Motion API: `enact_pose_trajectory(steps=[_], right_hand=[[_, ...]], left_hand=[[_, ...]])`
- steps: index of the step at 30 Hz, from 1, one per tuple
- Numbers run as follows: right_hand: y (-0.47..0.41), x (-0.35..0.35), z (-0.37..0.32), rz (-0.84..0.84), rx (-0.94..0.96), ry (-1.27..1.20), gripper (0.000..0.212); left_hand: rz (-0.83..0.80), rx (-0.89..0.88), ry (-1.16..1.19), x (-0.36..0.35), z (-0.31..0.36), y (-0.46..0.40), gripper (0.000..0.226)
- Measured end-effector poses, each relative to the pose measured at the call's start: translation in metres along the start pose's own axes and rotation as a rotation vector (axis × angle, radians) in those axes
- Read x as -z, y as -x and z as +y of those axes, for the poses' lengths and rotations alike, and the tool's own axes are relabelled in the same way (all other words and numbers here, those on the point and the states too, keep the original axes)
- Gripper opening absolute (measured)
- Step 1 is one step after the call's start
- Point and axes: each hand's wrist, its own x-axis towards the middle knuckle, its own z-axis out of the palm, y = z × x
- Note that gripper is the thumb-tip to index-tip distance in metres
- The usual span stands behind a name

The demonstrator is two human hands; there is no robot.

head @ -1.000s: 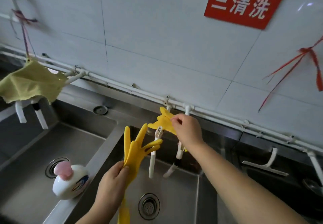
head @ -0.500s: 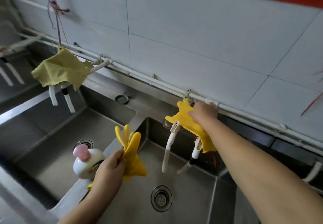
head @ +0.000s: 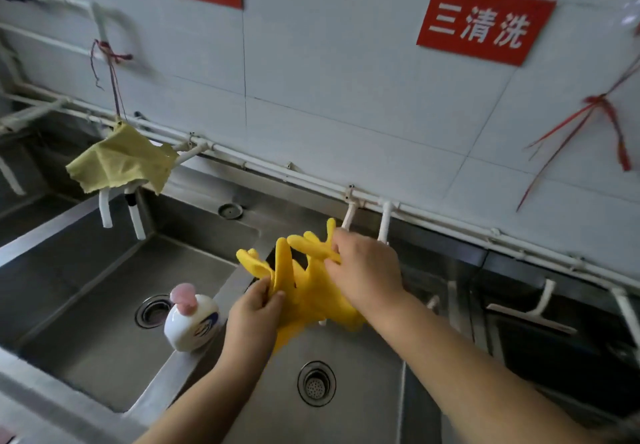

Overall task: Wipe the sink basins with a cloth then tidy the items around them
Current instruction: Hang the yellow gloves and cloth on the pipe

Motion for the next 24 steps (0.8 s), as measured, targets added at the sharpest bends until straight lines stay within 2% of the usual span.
enact_pose_trajectory(steps=[3, 7, 12, 16, 21, 24], right_hand=[[0.047, -0.005, -0.037, 0.076, -0.026, 0.048, 0.023], [0.106, -0.018, -0.076, 0.063, -0.026, 0.036, 0.011], [0.161, -0.027, -0.110, 0.047, -0.048, 0.024, 0.019], [0.199, -0.022, -0.116, 0.031, -0.202, 0.091, 0.018], [0.246, 0.006, -0.106, -0.068, -0.404, -0.045, 0.022], [0.274, 0.021, -0.087, -0.011, -0.457, 0.102, 0.030]], left_hand=[[-0.088, -0.006, 0.052, 0.010, -0.001, 0.025, 0.021], [-0.254, 0.080, 0.125, 0.031, -0.015, 0.058, 0.015], [-0.379, 0.181, 0.189, 0.044, -0.043, 0.086, 0.026], [-0.508, 0.231, 0.219, 0.039, -0.055, 0.104, 0.029], [-0.692, 0.194, 0.255, 0.015, -0.051, 0.128, 0.031], [-0.829, 0.188, 0.245, -0.005, -0.046, 0.145, 0.032]])
